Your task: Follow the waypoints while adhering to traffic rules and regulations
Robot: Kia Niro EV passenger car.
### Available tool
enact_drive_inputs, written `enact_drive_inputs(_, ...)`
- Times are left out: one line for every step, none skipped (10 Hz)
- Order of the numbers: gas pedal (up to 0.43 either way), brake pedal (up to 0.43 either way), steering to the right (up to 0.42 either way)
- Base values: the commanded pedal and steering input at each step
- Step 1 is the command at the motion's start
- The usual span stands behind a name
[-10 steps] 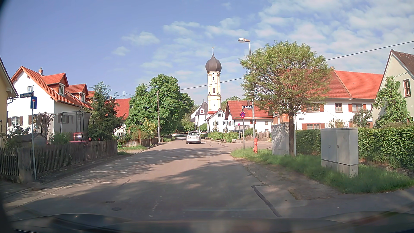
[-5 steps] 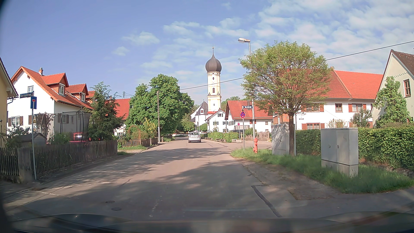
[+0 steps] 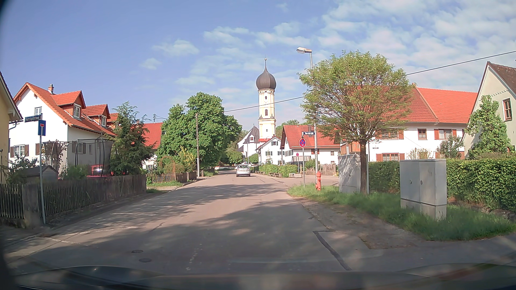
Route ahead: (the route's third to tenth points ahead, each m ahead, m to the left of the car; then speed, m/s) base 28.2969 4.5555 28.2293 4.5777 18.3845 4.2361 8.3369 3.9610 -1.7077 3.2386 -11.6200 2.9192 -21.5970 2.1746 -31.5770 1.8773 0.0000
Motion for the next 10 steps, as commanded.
enact_drive_inputs(0.0, 0.116, 0.683)
enact_drive_inputs(0.0, 0.085, 0.684)
enact_drive_inputs(0.0, 0.067, 0.682)
enact_drive_inputs(0.0, 0.061, 0.673)
enact_drive_inputs(0.0, 0.061, 0.654)
enact_drive_inputs(0.0, 0.061, 0.631)
enact_drive_inputs(0.0, 0.061, 0.607)
enact_drive_inputs(0.0, 0.061, 0.565)
enact_drive_inputs(0.0, 0.11, 0.519)
enact_drive_inputs(0.0, 0.134, 0.473)
